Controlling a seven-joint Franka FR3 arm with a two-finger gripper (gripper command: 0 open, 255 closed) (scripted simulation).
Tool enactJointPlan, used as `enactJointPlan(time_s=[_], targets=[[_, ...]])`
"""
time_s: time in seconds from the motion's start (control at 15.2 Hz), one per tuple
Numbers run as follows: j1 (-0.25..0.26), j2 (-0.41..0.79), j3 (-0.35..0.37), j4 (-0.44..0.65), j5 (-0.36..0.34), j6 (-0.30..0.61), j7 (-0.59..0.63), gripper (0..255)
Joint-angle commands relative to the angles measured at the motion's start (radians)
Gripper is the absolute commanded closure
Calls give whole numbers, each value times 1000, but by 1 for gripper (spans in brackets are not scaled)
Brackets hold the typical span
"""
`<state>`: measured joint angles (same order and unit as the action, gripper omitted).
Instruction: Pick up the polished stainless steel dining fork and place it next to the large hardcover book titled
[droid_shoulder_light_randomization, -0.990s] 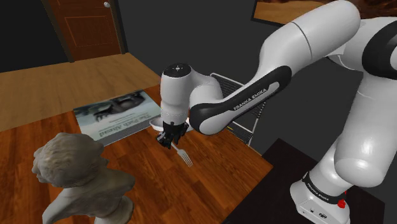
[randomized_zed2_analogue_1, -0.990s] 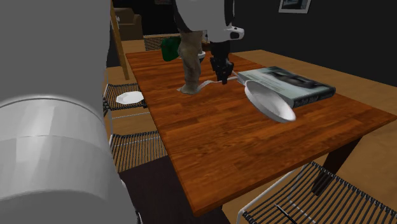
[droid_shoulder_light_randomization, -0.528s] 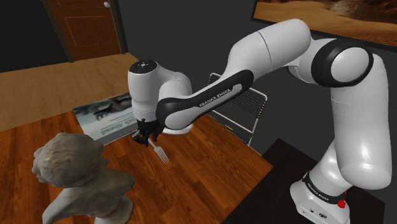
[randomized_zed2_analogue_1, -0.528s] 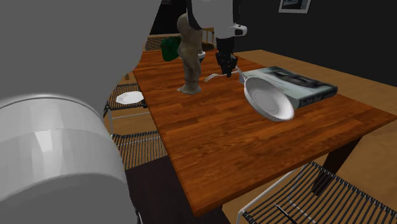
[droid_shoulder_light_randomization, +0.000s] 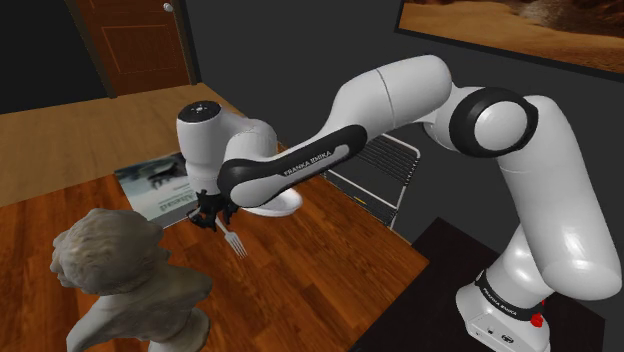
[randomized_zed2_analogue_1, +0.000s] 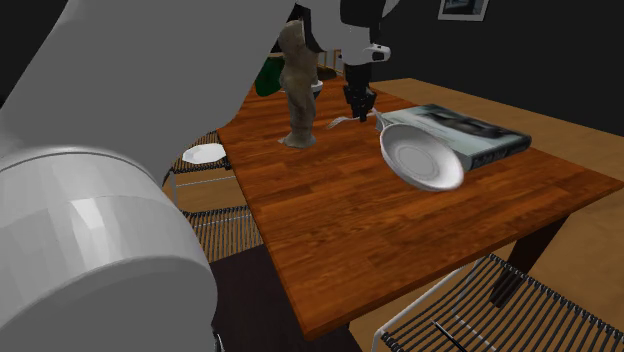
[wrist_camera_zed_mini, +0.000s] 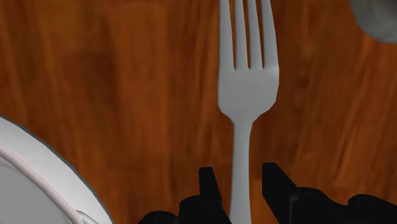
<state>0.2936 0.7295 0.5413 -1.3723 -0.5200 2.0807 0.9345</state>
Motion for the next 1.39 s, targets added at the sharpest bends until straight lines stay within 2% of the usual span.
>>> enactJointPlan(time_s=[0.0, 1.06, 1.32], targets=[[-1, 13, -9, -8, -9, 18, 7, 255], [22, 127, -58, -37, -69, 155, 53, 255], [22, 127, -58, -37, -69, 155, 53, 255]])
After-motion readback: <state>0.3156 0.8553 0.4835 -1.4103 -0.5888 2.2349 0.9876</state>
